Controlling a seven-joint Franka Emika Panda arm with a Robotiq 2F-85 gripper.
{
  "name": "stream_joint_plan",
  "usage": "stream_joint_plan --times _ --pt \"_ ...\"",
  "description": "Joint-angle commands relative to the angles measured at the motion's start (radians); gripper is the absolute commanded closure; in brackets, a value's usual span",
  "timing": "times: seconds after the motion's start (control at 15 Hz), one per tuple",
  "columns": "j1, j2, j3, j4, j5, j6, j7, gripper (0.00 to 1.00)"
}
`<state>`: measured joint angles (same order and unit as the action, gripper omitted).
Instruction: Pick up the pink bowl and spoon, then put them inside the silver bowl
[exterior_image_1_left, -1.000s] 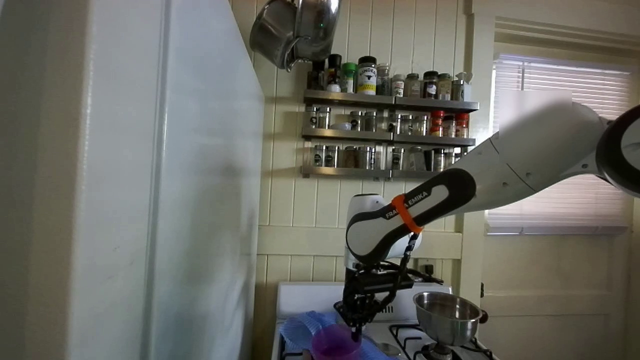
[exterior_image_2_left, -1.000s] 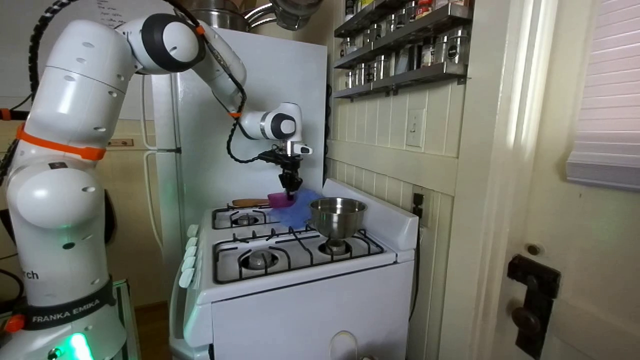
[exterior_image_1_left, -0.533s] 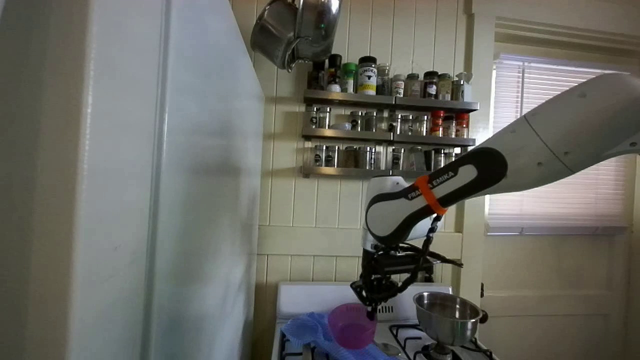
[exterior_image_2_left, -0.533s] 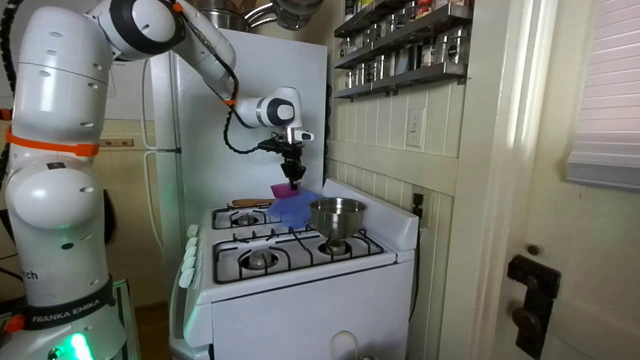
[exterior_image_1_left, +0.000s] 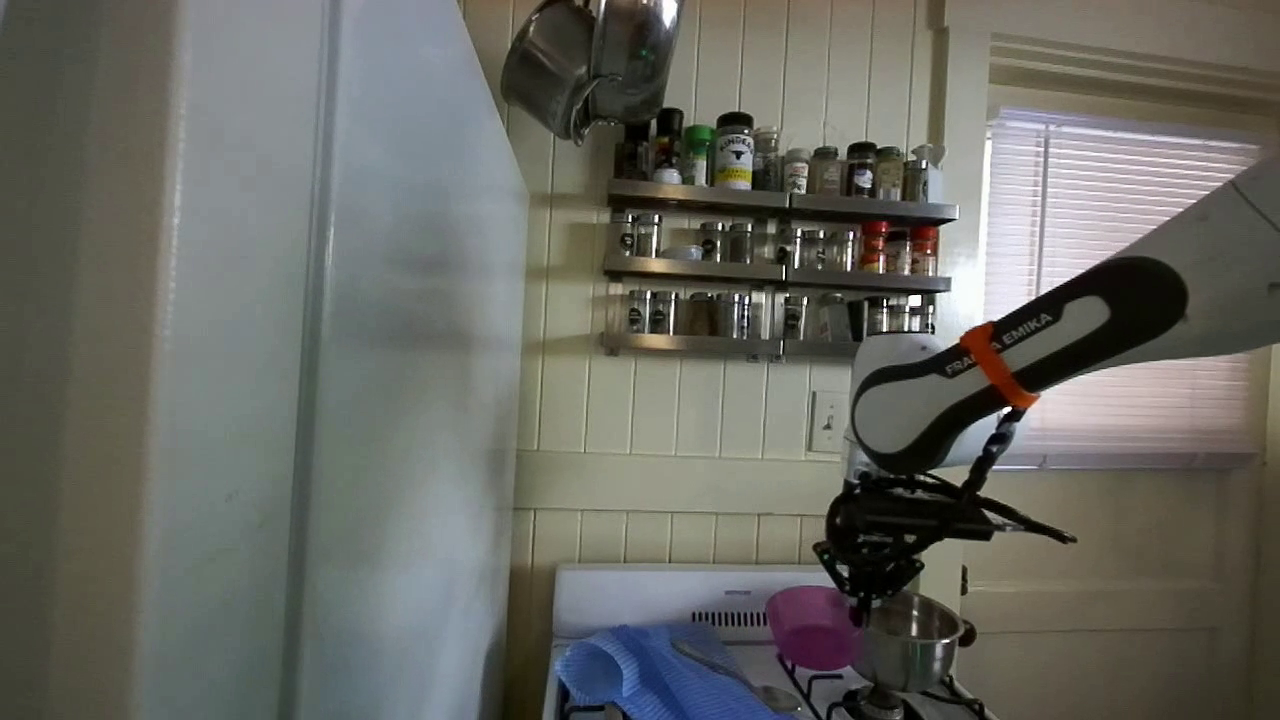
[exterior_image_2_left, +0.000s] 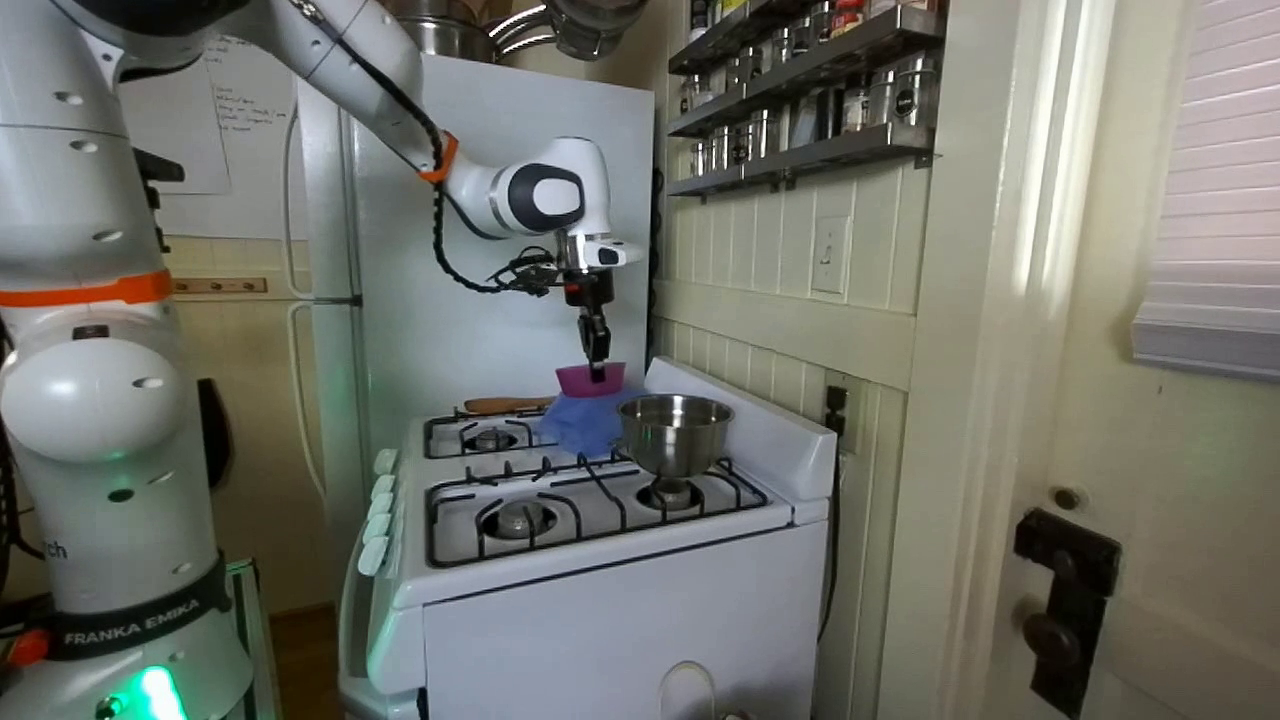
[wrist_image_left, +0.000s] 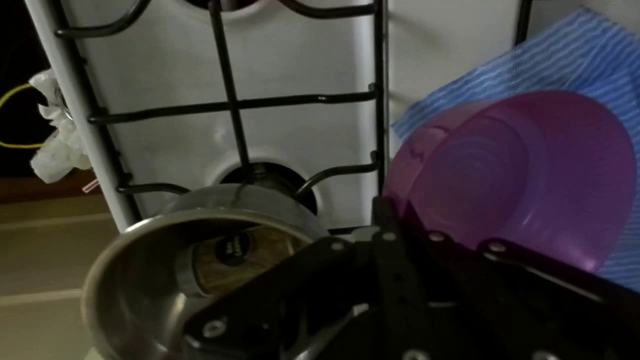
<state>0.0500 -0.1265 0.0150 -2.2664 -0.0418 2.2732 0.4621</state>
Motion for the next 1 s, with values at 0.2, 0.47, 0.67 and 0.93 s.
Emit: stream_joint_plan --times 0.2,0.47,0.67,0.93 --pt "-0.041 -0.049 0.042 -0.054 -0.021 0.076 0.058 0.99" --pt "-0.095 -0.064 0.018 -0.049 0.002 0.083 0.222 0.99" --pt "-0.135 -0.062 -0.004 -0.056 0.012 0.1 0.312 0.99" --pt "-0.178 -0.05 -0.027 -0.055 0.015 0.108 0.455 0.99"
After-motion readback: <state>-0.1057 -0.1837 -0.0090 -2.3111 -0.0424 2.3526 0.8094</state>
